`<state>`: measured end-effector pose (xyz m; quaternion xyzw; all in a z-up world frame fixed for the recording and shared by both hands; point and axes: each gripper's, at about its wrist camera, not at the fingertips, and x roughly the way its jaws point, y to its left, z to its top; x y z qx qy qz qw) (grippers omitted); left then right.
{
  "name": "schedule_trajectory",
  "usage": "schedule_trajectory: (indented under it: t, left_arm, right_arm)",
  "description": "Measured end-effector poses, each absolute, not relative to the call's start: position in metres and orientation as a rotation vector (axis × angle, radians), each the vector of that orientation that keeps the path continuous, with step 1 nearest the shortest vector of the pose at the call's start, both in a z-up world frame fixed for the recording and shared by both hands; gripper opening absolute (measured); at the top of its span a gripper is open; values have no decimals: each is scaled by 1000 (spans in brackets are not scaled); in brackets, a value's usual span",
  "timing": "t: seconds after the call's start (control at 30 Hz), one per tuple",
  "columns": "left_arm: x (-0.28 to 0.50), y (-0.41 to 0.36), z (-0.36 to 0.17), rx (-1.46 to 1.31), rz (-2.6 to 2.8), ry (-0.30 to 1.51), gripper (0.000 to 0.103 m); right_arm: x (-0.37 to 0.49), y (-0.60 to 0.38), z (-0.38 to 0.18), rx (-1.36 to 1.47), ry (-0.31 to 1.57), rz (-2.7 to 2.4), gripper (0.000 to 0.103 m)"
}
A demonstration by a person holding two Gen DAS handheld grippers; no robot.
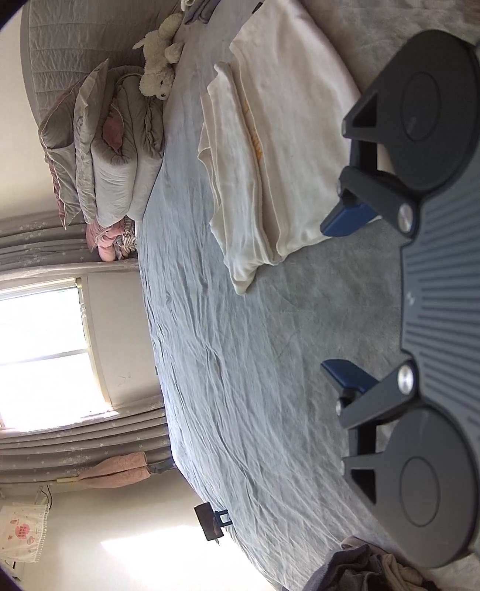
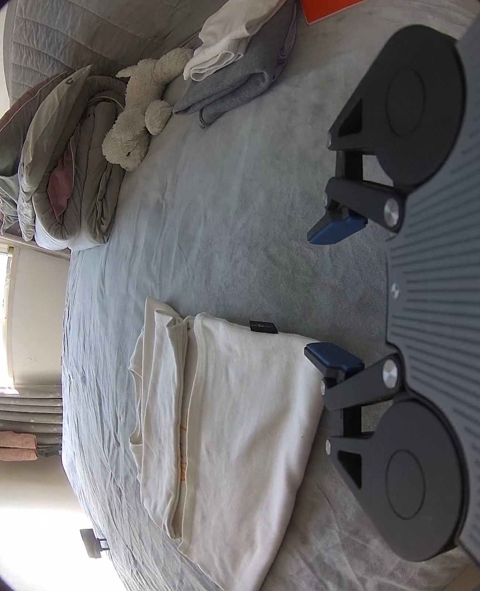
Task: Fold clothes
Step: 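Move both open grippers to the shirt's side edge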
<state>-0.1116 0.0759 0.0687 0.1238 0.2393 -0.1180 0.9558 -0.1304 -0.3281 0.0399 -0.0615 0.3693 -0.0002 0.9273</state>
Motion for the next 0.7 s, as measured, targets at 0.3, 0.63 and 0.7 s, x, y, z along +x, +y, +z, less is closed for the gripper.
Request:
schedule_trajectory:
  t: [0.3, 0.63, 0.7]
  left_arm:
    - [-137, 47, 52, 472, -458, 442, 74]
    - [-117, 39, 38, 419, -457, 565, 70]
    - [-115, 38, 36, 403, -454, 611, 70]
  right_arm:
    - [-136, -294, 26, -312, 773, 165, 61]
    - [-129, -289, 16, -380, 757, 154, 61]
    - [-128, -286, 15, -393, 750, 147, 61]
